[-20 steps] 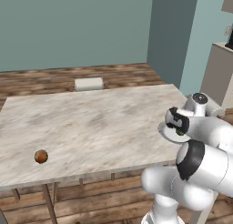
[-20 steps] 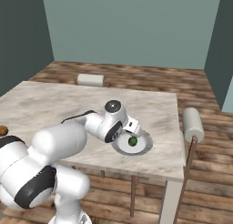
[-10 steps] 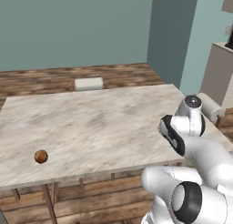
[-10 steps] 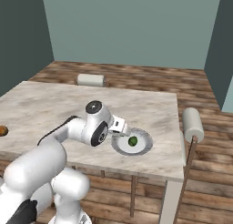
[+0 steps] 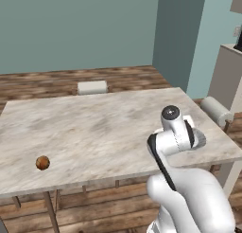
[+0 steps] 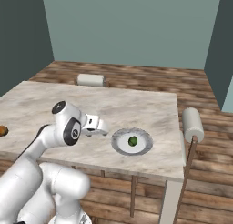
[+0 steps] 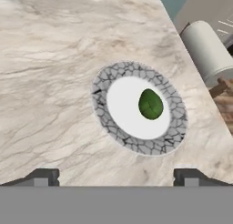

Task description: Pick the avocado and bread from the counter and place them on the plate. Then pick the jam from the cabinet and place it next to the plate. Lastly close the cabinet door.

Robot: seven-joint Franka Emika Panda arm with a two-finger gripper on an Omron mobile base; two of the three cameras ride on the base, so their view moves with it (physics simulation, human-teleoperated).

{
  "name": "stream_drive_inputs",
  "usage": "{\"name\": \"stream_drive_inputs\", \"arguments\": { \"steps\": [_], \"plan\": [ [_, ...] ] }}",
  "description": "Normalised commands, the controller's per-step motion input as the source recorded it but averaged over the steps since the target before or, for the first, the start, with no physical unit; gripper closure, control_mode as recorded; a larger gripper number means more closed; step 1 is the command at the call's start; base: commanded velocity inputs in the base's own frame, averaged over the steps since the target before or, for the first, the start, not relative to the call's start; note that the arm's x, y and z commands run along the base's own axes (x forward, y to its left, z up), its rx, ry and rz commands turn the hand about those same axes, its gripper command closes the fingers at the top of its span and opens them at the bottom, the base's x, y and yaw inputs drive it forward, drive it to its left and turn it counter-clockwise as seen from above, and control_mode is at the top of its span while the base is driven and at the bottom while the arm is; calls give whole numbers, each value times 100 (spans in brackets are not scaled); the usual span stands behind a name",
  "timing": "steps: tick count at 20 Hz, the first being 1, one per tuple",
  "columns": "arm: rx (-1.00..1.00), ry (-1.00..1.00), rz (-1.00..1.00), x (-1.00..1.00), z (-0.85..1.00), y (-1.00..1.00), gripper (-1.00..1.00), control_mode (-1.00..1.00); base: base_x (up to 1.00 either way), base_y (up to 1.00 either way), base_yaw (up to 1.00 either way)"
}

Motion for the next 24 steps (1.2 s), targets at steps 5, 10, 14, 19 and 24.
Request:
{"name": "stream_drive_inputs", "arguments": {
  "steps": [5, 10, 14, 19, 24],
  "plan": [
    [0, 4, 2, -18, 41, 56, -100, -100, 0, 0, 0],
    [1, 4, 7, -15, 42, 49, -100, -100, 0, 0, 0],
    [0, 5, 10, -10, 26, 47, -100, -100, 0, 0, 0],
    [2, 9, 12, -3, 19, 50, -100, -100, 0, 0, 0],
    [4, 11, 11, -1, 19, 49, -100, -100, 0, 0, 0]
  ]
}}
